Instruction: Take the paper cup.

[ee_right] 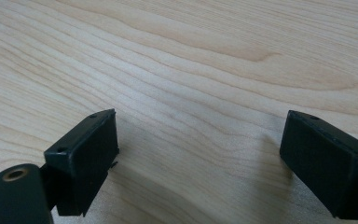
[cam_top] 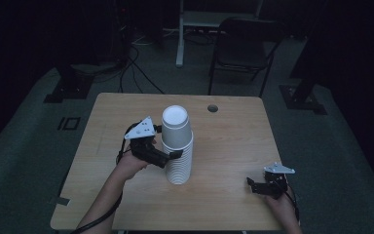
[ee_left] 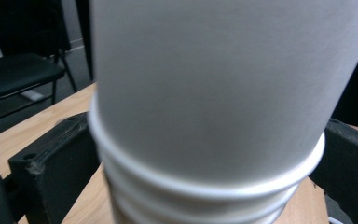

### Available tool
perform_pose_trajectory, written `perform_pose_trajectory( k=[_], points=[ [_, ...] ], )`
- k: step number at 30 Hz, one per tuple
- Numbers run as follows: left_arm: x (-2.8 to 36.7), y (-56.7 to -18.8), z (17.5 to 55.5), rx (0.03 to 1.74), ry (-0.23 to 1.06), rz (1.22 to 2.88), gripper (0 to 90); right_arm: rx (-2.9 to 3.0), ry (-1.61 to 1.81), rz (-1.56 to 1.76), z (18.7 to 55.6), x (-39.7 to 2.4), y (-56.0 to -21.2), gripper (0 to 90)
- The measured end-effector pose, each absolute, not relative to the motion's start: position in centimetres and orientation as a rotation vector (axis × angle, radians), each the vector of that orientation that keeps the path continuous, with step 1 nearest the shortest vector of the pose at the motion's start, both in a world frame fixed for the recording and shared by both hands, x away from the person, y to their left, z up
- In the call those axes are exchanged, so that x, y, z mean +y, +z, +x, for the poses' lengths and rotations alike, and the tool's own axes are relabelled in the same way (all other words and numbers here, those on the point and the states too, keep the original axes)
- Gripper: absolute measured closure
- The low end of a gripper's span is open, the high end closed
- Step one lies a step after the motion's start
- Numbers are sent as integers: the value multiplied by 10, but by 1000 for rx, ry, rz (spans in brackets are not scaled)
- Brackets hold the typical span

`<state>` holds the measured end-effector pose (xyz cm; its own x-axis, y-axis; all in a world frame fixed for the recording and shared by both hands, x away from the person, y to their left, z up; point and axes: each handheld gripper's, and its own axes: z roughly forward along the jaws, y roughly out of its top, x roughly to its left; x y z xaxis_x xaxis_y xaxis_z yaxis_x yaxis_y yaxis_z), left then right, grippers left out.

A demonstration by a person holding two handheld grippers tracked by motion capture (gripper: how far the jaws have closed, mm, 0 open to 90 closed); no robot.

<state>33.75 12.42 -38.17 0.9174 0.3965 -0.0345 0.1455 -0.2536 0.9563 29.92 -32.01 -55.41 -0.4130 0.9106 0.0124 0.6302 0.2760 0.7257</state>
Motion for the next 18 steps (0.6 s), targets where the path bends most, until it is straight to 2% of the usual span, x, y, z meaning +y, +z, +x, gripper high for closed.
perform_pose_trajectory(
  k=[18],
  points=[
    [124, -387, 339, 370, 266, 1788, 47, 2144, 932, 1390, 299, -320, -554, 106]
  ],
)
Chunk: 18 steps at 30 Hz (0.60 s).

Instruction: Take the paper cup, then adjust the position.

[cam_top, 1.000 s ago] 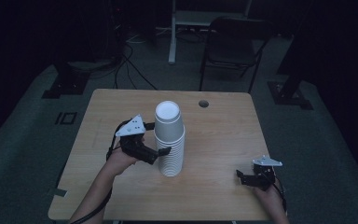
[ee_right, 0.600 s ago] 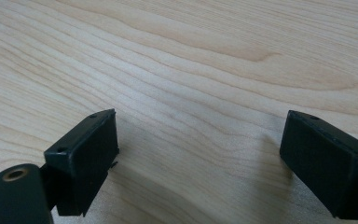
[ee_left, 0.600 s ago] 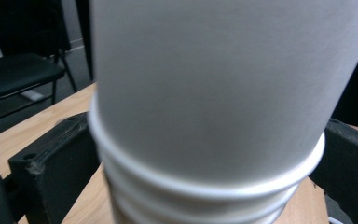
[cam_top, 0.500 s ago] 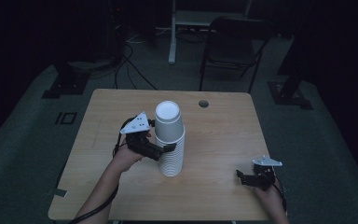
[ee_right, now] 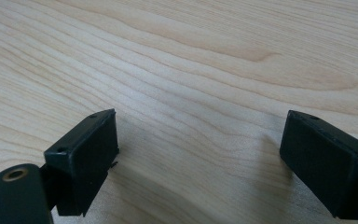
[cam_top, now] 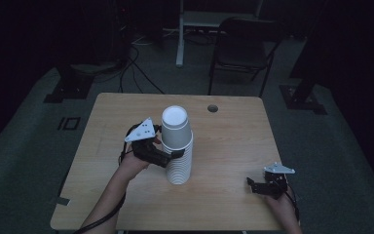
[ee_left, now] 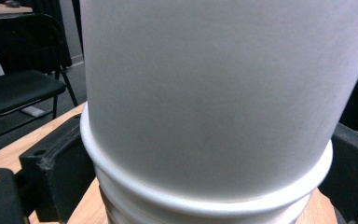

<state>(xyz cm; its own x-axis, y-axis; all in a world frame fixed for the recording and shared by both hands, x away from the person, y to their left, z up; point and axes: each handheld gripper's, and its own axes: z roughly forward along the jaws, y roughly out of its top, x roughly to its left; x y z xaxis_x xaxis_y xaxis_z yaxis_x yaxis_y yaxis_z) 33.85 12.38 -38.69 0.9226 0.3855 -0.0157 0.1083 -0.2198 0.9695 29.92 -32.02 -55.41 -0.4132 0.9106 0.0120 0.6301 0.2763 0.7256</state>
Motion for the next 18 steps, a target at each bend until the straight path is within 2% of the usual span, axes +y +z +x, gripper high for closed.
perform_pose_trajectory(
  k=[18],
  points=[
    [123, -387, 338, 380, 266, 1791, 49, 2186, 903, 1391, 303, -319, -551, 97]
  ],
)
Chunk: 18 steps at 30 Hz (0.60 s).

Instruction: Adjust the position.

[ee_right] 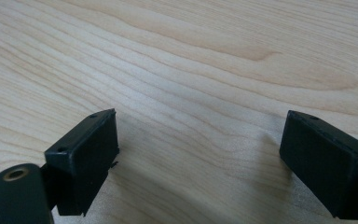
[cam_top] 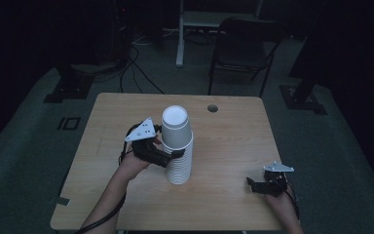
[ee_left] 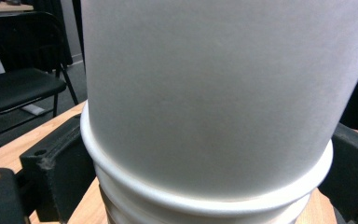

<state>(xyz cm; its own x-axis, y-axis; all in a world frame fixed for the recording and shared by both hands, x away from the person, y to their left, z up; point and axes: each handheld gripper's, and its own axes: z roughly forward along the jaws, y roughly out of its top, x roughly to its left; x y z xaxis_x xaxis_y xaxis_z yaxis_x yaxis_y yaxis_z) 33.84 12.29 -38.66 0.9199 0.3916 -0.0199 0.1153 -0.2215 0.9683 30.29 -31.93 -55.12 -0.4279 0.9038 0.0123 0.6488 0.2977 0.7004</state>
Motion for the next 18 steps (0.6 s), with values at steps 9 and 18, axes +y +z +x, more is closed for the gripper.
perform_pose_trajectory(
  k=[9, 18],
  points=[
    [122, -385, 339, 386, 259, 1805, 49, 2207, 950, 1426, 304, -323, -545, 100],
    [122, -384, 339, 389, 254, 1807, 49, 2230, 1059, 1400, 303, -322, -524, 101]
  ],
)
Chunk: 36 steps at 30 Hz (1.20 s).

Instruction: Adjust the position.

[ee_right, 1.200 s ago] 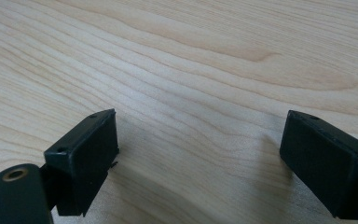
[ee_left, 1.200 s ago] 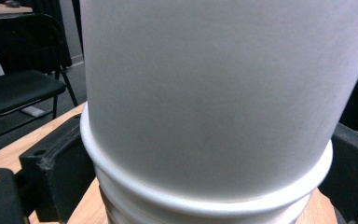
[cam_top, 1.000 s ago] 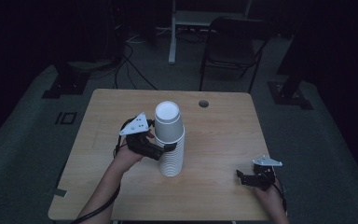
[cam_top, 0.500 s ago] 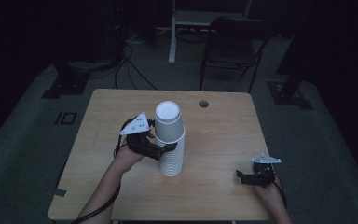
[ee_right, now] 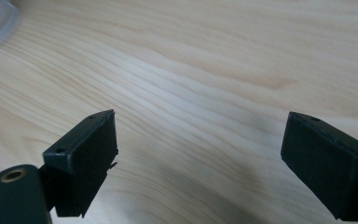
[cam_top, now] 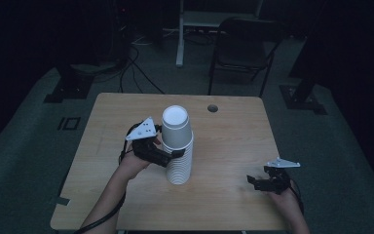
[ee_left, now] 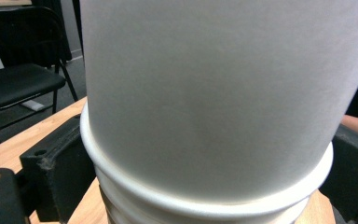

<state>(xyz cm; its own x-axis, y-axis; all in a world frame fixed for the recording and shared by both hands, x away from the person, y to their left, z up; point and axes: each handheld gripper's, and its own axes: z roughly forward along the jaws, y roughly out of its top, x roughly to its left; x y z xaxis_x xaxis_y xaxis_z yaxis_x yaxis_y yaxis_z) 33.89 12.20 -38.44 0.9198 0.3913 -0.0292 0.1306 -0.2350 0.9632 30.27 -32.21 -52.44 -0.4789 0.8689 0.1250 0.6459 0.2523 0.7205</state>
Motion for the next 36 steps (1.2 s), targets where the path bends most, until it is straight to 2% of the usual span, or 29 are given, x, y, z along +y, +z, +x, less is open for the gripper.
perform_pose_trajectory(
  k=[14, 36],
  points=[
    [122, -384, 339, 395, 253, 1808, 49, 2236, 1299, 1247, 302, -303, -478, 116],
    [121, -384, 339, 398, 250, 1811, 49, 2272, 1451, 1033, 306, -275, -414, 128]
  ],
)
